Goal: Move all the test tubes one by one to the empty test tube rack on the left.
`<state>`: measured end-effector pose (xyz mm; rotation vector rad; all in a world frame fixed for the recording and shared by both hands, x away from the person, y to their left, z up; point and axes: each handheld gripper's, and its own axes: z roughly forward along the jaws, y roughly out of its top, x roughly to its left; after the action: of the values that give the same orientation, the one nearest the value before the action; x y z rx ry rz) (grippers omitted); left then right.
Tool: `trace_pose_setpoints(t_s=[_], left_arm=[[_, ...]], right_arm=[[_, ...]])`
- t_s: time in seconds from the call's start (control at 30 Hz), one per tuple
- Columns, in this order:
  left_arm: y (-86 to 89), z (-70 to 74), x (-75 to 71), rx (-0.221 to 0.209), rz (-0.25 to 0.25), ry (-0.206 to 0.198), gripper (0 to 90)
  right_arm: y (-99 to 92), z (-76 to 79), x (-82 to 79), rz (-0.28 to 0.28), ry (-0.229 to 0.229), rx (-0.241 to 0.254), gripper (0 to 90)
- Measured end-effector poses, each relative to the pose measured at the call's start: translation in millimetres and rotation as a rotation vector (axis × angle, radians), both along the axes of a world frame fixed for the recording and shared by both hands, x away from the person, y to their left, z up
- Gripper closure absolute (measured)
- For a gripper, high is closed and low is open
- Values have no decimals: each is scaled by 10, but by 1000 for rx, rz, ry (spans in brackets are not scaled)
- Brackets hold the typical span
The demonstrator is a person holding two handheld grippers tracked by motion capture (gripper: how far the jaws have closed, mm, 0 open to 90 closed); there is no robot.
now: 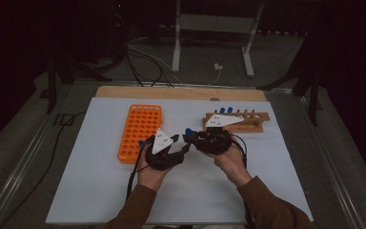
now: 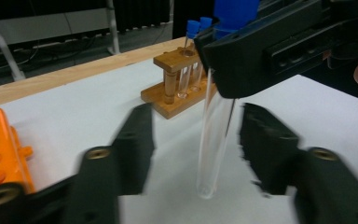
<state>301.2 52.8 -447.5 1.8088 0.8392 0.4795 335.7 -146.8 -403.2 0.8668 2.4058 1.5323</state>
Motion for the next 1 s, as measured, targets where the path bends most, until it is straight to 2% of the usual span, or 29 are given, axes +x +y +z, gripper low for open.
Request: trace_pose_setpoints(t_s=[0.1, 0.2, 0.3, 0.47, 0.57, 0.77, 0.83, 1.0], left_arm=[[4, -4, 0, -8, -16, -4, 644], [3, -2, -16, -2, -29, -15, 710], [3, -6, -21, -13, -49, -20, 763], [0, -19, -24, -8, -56, -20, 778], [14, -27, -21, -7, -50, -14, 779], [74, -44, -8, -13, -29, 0, 779], [97, -42, -5, -13, -23, 1, 779], [153, -31, -9, -24, -14, 4, 779]], right_arm=[[17, -13, -4, 4, 2, 1, 766], [23, -15, -1, 6, 4, 4, 765], [27, -11, -3, 7, 6, 7, 765], [19, -16, -3, 12, 10, 1, 756], [0, -27, 9, 14, 8, 3, 658], [-89, -26, 22, 23, 10, 44, 459], [-119, -27, 30, 9, 10, 43, 380], [-180, -29, 21, -44, -28, 8, 165]])
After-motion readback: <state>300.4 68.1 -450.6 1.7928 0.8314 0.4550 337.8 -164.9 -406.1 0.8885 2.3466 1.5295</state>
